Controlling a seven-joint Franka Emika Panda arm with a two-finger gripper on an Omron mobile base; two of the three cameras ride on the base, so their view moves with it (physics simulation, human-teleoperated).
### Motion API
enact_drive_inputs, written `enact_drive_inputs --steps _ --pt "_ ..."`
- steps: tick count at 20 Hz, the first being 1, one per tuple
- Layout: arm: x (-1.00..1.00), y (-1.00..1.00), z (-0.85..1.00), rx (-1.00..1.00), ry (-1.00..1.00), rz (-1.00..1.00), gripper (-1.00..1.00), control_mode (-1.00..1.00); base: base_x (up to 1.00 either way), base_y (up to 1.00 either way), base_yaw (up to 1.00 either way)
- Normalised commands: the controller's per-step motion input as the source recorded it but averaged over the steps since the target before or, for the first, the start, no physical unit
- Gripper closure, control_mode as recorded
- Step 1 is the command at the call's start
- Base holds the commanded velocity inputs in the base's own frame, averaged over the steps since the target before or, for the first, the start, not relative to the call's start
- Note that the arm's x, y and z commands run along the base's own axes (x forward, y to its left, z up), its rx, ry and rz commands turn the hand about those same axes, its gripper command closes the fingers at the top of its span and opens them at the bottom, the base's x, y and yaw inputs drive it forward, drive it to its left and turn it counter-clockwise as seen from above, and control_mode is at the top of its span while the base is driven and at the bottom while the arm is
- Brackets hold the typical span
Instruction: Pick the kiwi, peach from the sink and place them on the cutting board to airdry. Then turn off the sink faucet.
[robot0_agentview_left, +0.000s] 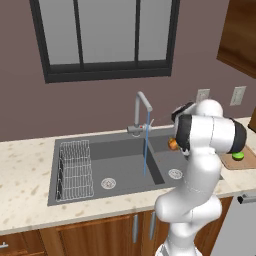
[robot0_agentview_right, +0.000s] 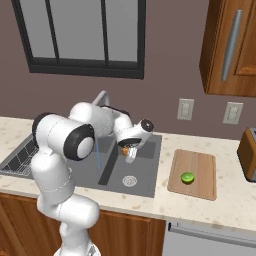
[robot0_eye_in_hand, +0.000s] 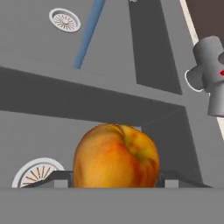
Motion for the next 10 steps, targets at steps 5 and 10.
enact_drive_inputs --steps 5,10 --pt "-0.41 -0.13 0.54 0.0 0.0 0.0 1.0 -1.0 0.0 0.0 0.0" --pt "-0.48 -0.19 0.42 0.0 0.0 0.0 1.0 -1.0 0.0 0.0 0.0"
